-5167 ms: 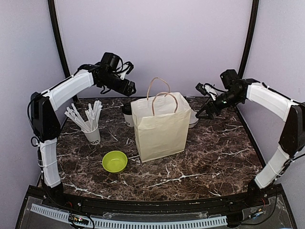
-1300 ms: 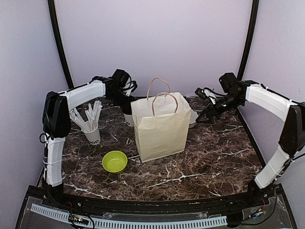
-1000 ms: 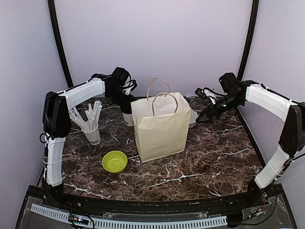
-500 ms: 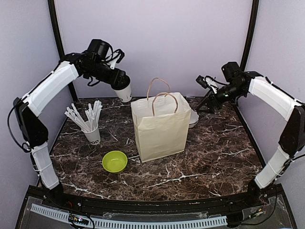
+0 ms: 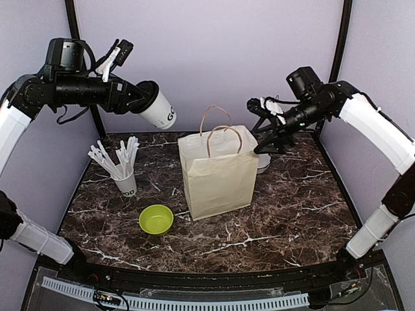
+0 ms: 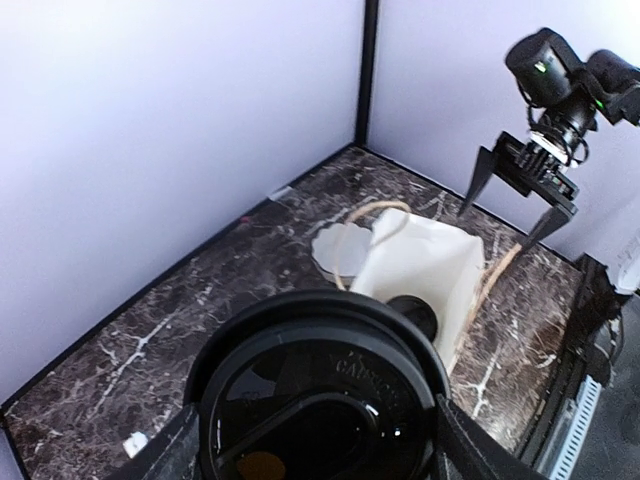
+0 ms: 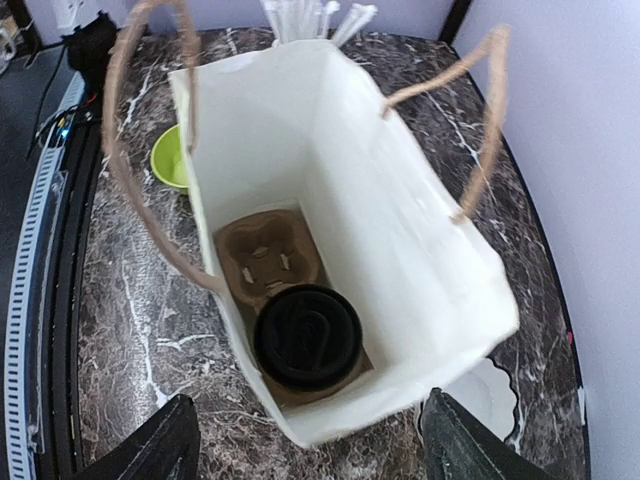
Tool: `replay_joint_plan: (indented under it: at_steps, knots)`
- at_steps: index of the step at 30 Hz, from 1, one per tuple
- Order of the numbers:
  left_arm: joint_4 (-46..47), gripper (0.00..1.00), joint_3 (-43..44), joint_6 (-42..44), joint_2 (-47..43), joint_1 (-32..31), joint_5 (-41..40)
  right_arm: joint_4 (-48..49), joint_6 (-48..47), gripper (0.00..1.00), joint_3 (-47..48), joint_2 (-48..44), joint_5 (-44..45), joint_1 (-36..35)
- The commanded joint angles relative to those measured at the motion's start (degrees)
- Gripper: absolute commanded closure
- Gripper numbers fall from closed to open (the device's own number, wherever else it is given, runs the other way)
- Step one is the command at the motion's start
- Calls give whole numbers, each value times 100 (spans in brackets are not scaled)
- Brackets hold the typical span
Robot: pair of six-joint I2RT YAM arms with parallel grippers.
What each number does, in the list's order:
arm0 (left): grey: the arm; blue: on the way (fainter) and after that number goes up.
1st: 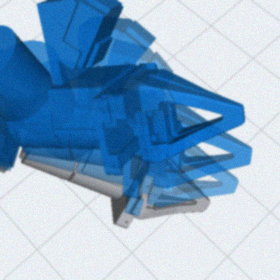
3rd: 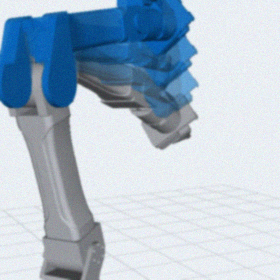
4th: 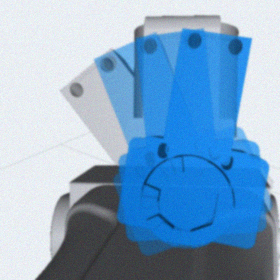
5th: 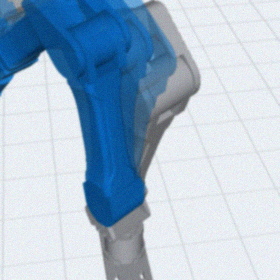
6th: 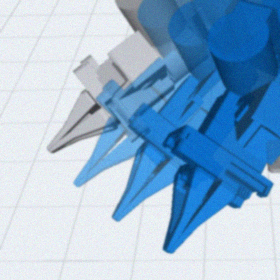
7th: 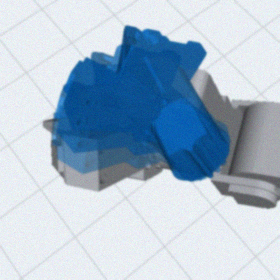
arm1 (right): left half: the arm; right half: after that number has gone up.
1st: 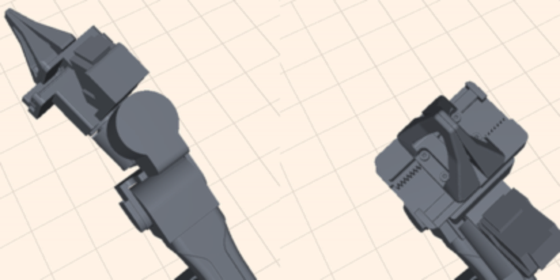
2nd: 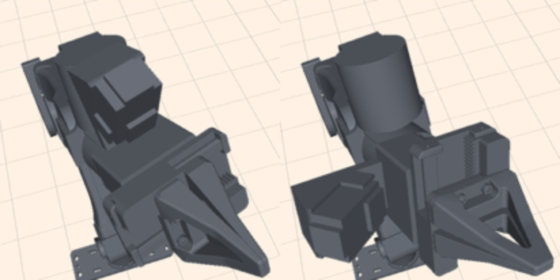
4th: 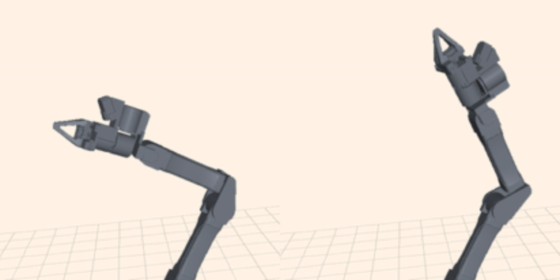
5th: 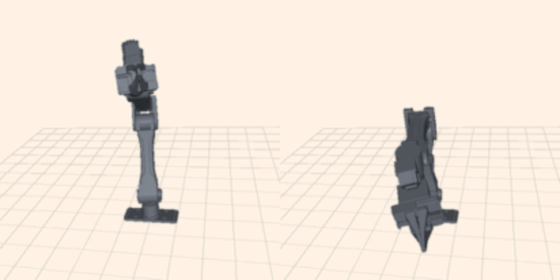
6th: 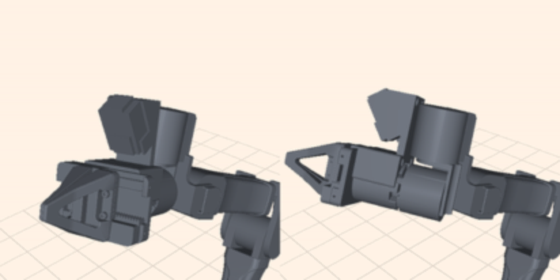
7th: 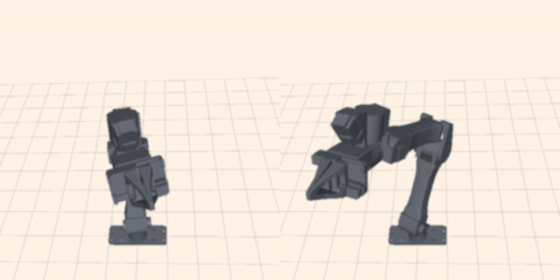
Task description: Pack the takeout coffee
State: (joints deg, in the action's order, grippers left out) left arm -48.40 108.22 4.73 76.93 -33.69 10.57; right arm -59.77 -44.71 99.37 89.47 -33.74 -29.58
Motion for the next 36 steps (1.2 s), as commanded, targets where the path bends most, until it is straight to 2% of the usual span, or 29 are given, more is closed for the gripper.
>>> replay_joint_plan:
  at_steps: [1,5,9,18,28,36]
  knots:
    - [-139,43,-433,-91,-525,-168,1062,-142,-369,23,-21,-75,361,-418]
    - [-42,44,-771,-348,-880,-231,1652,-123,-396,26,37,155,557,-724]
    - [-229,44,-894,-425,-929,-297,1840,-339,-558,36,130,427,844,-996]
    - [-473,45,-1265,-265,-892,-425,1706,-559,-661,100,-22,192,1122,-1069]
    - [-121,45,-1989,-259,-811,-551,1668,-518,-490,100,-710,-663,1787,-1030]
    - [1059,45,-2989,-449,-654,-711,1282,-545,-565,100,-1454,-1377,1798,-464]
